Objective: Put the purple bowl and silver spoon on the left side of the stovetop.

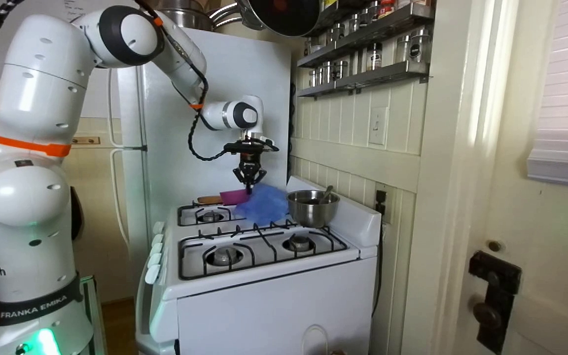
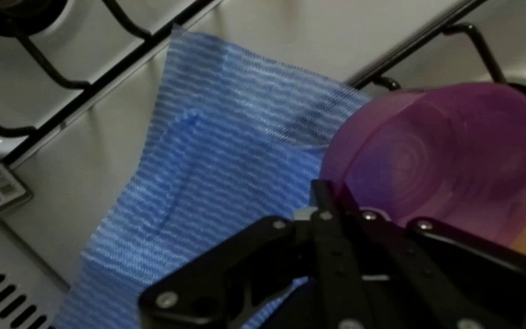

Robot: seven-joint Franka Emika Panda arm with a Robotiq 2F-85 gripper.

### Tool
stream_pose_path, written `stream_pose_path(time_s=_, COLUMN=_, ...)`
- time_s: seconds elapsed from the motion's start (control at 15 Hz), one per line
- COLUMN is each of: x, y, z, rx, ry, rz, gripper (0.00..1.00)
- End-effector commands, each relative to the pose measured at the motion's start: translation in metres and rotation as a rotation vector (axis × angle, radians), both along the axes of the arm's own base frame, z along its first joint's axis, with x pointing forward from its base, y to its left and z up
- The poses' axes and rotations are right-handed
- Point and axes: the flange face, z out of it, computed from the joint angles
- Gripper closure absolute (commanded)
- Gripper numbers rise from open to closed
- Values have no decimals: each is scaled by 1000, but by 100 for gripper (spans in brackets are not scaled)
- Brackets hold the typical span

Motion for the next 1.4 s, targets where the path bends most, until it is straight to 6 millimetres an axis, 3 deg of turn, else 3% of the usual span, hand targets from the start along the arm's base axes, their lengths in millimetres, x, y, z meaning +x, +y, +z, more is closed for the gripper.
stream_pose_path(time_s=0.0, x=4, y=-5, z=24, rx=13, ry=-42, rz=5, gripper=99)
stream_pose_path(time_s=0.07, x=4, y=-14, z=28, rx=26, ry=-26, rz=2, gripper=99)
stream_pose_path(time_s=0.13, x=6, y=-3, z=21, rx=12, ry=-34, rz=-3, gripper=97)
stream_pose_path(time_s=0.73, x=18, y=-18, z=24, rx=46, ry=-57, rz=-18, gripper=99)
stream_pose_path(time_s=1.33, x=28, y=-5, z=-13, rx=54, ry=41, rz=95, gripper=99)
